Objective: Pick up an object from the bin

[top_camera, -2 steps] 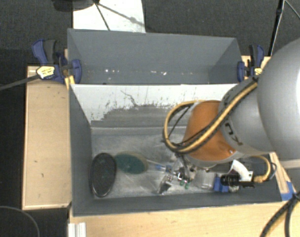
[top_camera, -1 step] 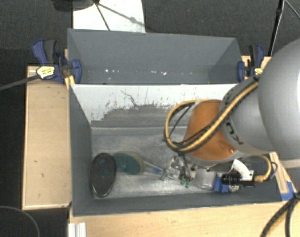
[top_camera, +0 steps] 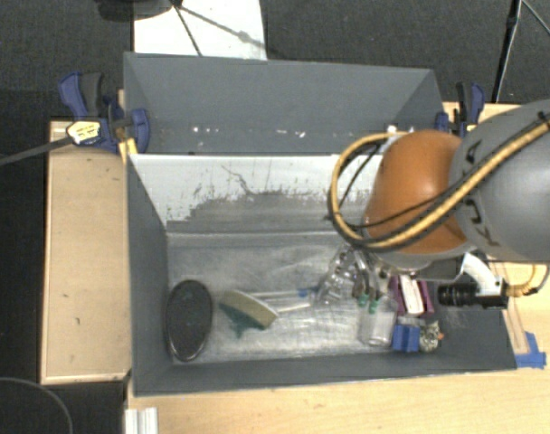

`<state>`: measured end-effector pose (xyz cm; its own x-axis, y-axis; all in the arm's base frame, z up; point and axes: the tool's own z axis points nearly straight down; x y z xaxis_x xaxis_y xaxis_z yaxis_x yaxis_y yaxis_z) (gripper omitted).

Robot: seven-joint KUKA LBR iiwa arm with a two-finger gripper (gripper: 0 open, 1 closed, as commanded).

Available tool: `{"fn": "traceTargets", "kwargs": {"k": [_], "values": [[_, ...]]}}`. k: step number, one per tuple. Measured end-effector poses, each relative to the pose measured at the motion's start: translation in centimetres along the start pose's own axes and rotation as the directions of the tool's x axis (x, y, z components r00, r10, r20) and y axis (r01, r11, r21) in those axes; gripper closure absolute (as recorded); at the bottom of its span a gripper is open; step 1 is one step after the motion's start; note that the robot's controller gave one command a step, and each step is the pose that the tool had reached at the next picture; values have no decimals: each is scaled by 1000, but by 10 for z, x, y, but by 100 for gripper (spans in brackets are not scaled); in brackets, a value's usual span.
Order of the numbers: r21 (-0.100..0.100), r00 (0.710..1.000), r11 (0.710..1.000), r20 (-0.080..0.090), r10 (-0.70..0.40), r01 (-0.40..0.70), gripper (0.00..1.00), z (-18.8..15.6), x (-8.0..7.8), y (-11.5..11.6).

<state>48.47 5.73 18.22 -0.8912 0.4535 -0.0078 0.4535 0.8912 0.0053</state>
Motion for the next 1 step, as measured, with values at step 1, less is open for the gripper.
{"fn": "traceTargets", "kwargs": {"k": [1], "values": [[1,1000,1000,-3,2,-2,100,-45,-1,14]]}}
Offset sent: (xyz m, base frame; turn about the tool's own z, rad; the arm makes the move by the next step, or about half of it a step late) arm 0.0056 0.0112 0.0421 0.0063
